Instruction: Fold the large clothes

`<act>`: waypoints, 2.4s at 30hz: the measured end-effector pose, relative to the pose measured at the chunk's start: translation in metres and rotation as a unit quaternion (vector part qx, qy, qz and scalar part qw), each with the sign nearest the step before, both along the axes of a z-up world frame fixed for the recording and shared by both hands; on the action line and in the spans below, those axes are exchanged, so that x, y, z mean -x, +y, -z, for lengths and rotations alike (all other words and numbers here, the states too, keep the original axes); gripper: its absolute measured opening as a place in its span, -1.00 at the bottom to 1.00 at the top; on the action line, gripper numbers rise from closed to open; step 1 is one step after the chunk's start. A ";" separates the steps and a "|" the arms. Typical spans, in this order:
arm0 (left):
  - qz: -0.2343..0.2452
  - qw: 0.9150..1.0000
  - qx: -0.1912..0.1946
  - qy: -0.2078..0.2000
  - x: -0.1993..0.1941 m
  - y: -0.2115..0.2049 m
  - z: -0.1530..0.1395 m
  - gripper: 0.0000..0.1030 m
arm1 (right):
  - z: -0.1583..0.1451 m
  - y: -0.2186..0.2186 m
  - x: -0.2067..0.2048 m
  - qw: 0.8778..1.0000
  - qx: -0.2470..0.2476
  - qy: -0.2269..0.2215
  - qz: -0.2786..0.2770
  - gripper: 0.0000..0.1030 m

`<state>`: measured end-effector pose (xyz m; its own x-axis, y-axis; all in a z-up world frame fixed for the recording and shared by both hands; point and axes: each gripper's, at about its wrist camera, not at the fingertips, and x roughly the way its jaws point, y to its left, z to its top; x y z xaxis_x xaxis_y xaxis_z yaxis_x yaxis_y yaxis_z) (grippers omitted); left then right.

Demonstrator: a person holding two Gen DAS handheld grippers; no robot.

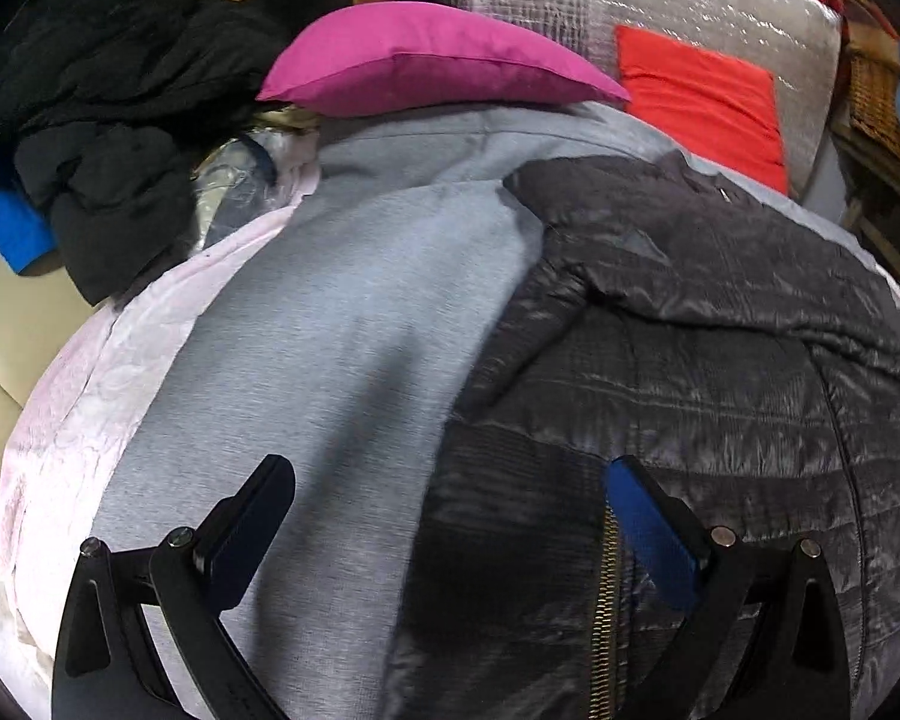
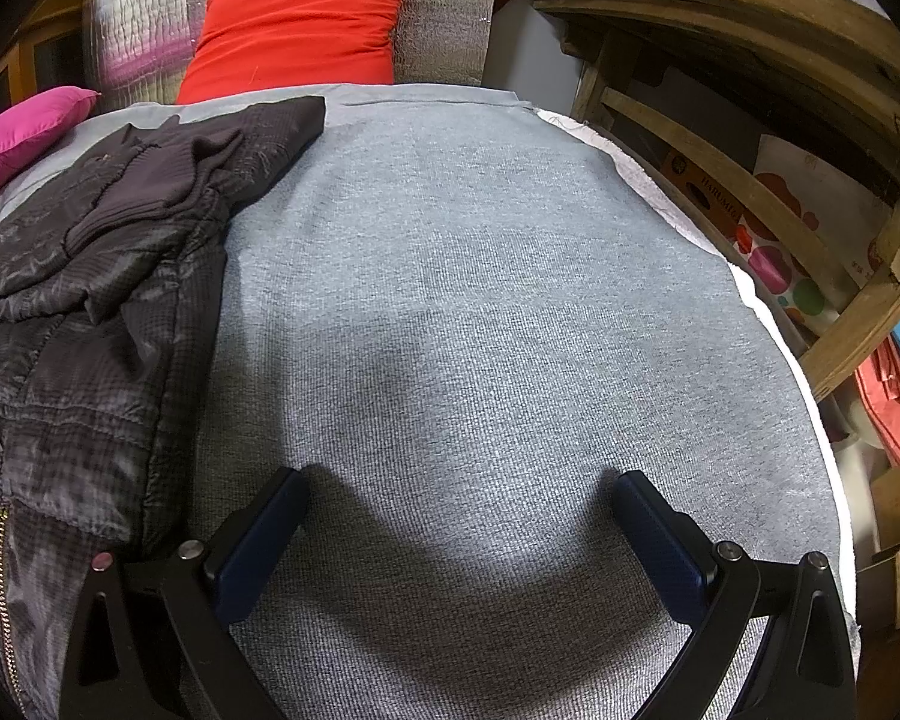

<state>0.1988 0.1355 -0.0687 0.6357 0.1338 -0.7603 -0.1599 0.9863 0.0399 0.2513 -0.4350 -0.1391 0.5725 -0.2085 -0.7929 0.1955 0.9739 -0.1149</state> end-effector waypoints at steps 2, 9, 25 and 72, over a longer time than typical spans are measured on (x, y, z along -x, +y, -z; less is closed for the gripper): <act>0.002 1.000 -0.004 0.003 -0.001 -0.004 0.002 1.00 | 0.000 0.000 0.000 1.000 0.000 0.000 0.000 1.00; 0.000 1.000 -0.013 0.019 -0.003 -0.008 0.009 1.00 | 0.000 -0.002 0.001 1.000 -0.003 0.000 0.000 1.00; -0.006 0.995 0.102 0.013 -0.114 0.018 0.000 1.00 | -0.057 -0.011 -0.065 0.953 -0.297 -0.051 -0.041 1.00; 0.066 0.994 0.085 0.031 -0.253 -0.024 0.033 -0.67 | -0.024 0.038 -0.211 0.978 -0.198 -0.005 -0.067 -0.73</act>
